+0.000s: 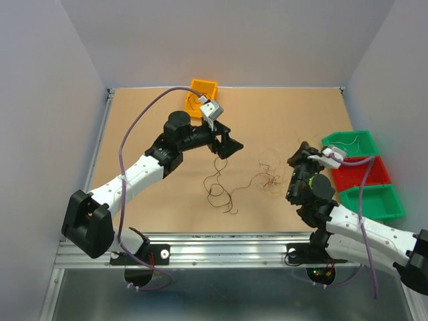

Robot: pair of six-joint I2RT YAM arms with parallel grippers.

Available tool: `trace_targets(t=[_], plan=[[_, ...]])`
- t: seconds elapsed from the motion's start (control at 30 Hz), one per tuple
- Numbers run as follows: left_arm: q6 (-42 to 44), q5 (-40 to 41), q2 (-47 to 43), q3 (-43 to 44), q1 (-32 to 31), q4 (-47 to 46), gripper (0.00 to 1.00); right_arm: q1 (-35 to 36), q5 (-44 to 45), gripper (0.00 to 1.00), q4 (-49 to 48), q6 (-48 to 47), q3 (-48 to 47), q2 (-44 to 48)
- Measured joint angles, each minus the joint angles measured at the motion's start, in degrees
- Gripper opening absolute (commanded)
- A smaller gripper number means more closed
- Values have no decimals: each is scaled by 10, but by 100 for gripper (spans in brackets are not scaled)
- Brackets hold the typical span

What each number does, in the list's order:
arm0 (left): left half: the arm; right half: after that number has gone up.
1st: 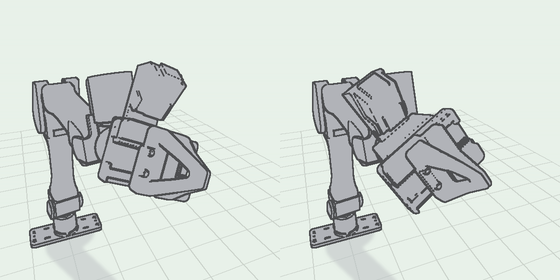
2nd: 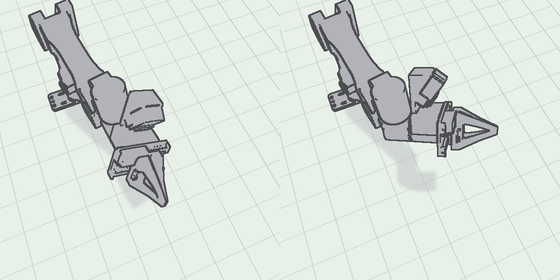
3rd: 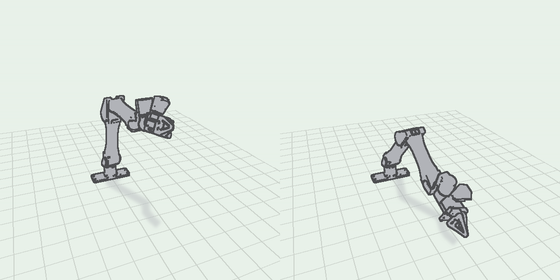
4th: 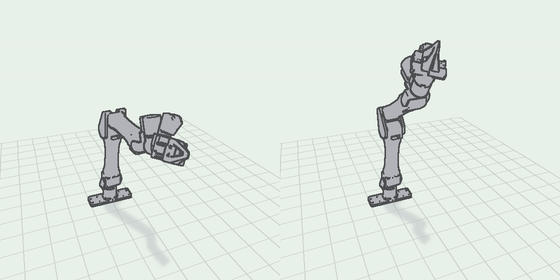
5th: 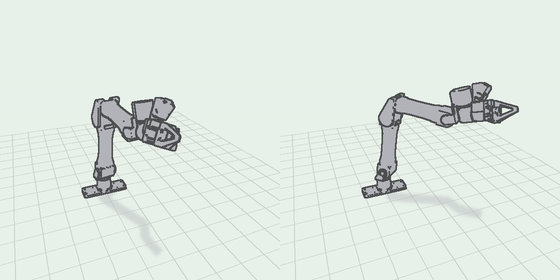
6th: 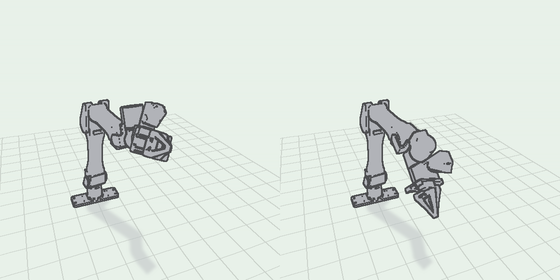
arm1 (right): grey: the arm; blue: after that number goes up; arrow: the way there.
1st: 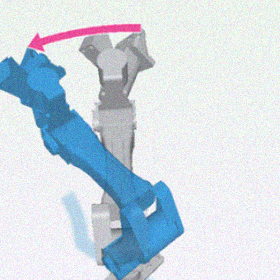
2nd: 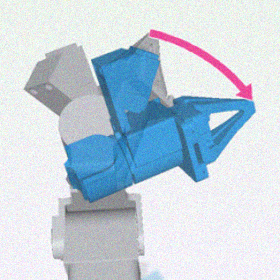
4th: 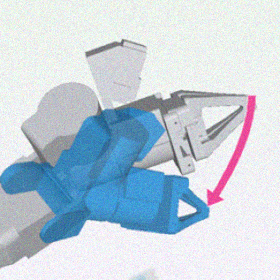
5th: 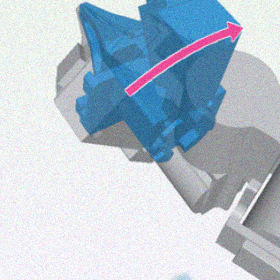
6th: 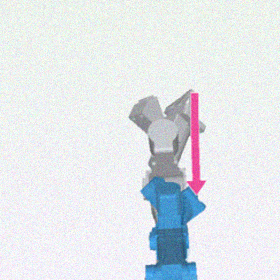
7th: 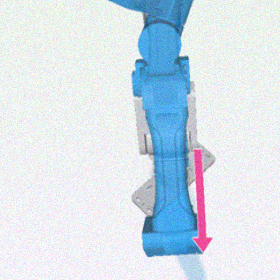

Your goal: Untangle the cables

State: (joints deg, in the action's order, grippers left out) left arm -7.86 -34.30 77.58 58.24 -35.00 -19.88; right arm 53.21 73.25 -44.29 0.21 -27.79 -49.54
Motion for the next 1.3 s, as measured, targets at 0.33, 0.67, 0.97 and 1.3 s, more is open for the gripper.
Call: trace_targets(t=[0.33, 0.67, 0.97, 1.3], plan=[[45, -40, 29, 2, 1, 0, 98, -84, 95, 1, -7, -96, 22, 239], [55, -71, 61, 4, 1, 9, 97, -228, 116, 1, -32, -144, 79, 258], [54, -87, 67, 4, 1, 6, 96, -459, 110, 1, -4, -87, 81, 81], [44, -103, 108, 9, -3, 5, 95, -589, 110, 4, -10, -15, 100, 25]])
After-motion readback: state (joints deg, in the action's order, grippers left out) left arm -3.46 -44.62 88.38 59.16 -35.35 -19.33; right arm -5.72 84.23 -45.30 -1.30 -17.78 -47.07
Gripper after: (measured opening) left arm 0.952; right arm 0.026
